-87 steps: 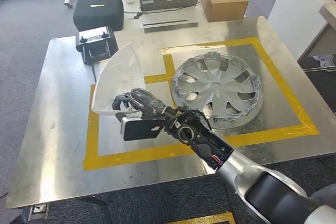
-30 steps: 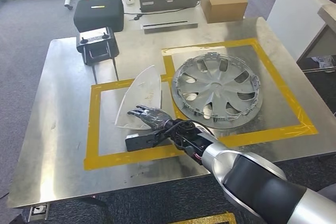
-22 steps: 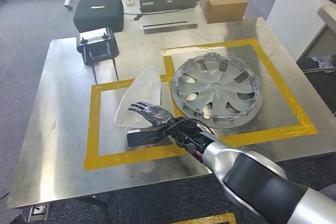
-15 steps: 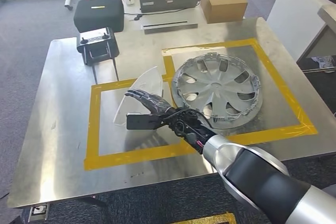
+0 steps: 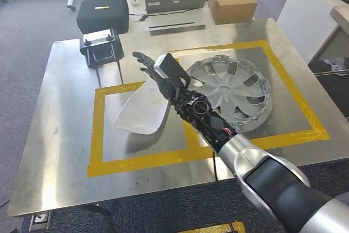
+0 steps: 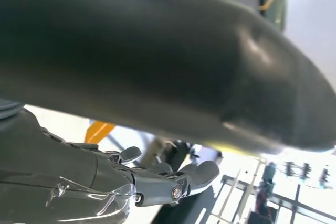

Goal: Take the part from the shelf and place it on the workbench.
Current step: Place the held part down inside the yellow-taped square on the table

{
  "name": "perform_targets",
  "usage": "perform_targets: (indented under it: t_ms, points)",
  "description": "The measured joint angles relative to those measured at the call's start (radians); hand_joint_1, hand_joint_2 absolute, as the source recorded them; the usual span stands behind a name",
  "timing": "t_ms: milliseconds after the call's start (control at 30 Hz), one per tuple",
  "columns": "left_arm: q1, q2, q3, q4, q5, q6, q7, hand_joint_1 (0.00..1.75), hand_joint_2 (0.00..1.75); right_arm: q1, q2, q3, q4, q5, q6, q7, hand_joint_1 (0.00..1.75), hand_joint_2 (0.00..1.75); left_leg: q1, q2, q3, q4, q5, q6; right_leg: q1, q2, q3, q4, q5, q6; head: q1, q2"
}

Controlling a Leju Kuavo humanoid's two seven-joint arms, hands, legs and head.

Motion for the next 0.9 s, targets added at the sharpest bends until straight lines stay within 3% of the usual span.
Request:
perform_targets:
  t_ms: [267, 433, 500, 567, 600, 633, 667, 700, 767, 833, 900]
  points:
    - [0.000, 0.006, 0.000, 0.000, 0.008, 0.000, 0.000, 0.00, 0.00, 0.091, -0.032, -0.077, -0.253, -0.254, 0.070, 0.108, 0.00, 0.00, -0.002, 0.002, 0.000, 0.009, -0.008, 0.010, -0.003, 0.002, 0.004, -0.001, -0.002, 0.004, -0.002, 0.000]
    - [0.000, 0.008, 0.001, 0.000, 0.008, 0.000, 0.000, 0.00, 0.00, 0.122, -0.040, -0.095, -0.335, -0.299, 0.082, 0.127, 0.00, 0.00, 0.001, 0.005, 0.004, 0.007, -0.008, 0.023, -0.003, 0.003, 0.007, 0.000, -0.008, 0.017, -0.002, 0.000]
    - [-0.001, 0.009, 0.001, 0.000, 0.008, 0.000, 0.001, 0.00, 0.00, 0.130, -0.045, -0.103, -0.373, -0.347, 0.100, 0.139, 0.00, 0.00, 0.009, 0.009, 0.009, -0.005, -0.002, 0.028, -0.001, 0.002, -0.017, 0.057, -0.051, 0.024, 0.003, 0.000]
    - [0.000, 0.009, 0.001, 0.000, 0.008, 0.000, 0.001, 0.00, 0.00, 0.140, -0.051, -0.108, -0.404, -0.422, 0.130, 0.155, 0.00, 0.00, 0.010, 0.013, 0.011, -0.008, -0.001, 0.029, -0.002, 0.000, -0.071, 0.191, -0.124, 0.031, 0.009, 0.000]
    - [0.000, 0.009, 0.001, 0.000, 0.008, -0.001, 0.001, 0.00, 0.00, 0.148, -0.053, -0.109, -0.416, -0.459, 0.146, 0.161, 0.00, 0.00, 0.011, 0.013, 0.011, -0.007, -0.001, 0.029, -0.004, 0.000, -0.097, 0.257, -0.148, 0.034, 0.011, 0.000]
    - [0.000, 0.008, 0.001, 0.000, 0.008, -0.002, 0.001, 0.00, 0.00, 0.157, -0.056, -0.110, -0.426, -0.488, 0.157, 0.167, 0.00, 0.00, 0.011, 0.014, 0.011, -0.006, -0.001, 0.029, -0.006, -0.001, -0.112, 0.292, -0.152, 0.036, 0.011, 0.000]
    - [0.000, 0.008, 0.001, 0.000, 0.008, -0.003, 0.002, 0.00, 0.00, 0.166, -0.059, -0.112, -0.435, -0.508, 0.166, 0.171, 0.00, 0.00, 0.013, 0.014, 0.011, -0.005, -0.001, 0.028, -0.009, -0.001, -0.110, 0.288, -0.135, 0.039, 0.012, 0.000]
    - [0.000, 0.008, 0.001, 0.000, 0.008, -0.003, 0.002, 0.00, 0.00, 0.173, -0.062, -0.113, -0.445, -0.520, 0.172, 0.174, 0.00, 0.00, 0.015, 0.014, 0.011, -0.003, -0.001, 0.027, -0.012, -0.002, -0.088, 0.242, -0.101, 0.040, 0.013, 0.000]
    - [-0.001, 0.009, 0.001, 0.000, 0.008, -0.004, 0.004, 0.00, 0.00, 0.180, -0.069, -0.115, -0.465, -0.530, 0.178, 0.177, 0.00, 0.00, 0.017, 0.013, 0.009, 0.004, -0.003, 0.019, -0.016, -0.001, -0.015, 0.094, -0.036, 0.043, 0.015, 0.000]
    - [-0.003, 0.010, 0.001, 0.000, 0.008, -0.004, 0.005, 0.00, 0.00, 0.187, -0.073, -0.115, -0.485, -0.533, 0.180, 0.180, 0.00, 0.00, 0.016, 0.011, 0.004, 0.008, 0.002, 0.004, -0.013, 0.003, 0.027, 0.013, -0.013, 0.036, 0.015, 0.000]
    - [-0.004, 0.011, 0.001, 0.000, 0.008, -0.004, 0.005, 0.00, 0.00, 0.197, -0.076, -0.116, -0.501, -0.533, 0.180, 0.181, 0.00, 0.00, 0.016, 0.009, 0.000, 0.007, 0.012, -0.011, -0.008, 0.006, 0.026, 0.010, -0.008, 0.023, 0.012, 0.000]
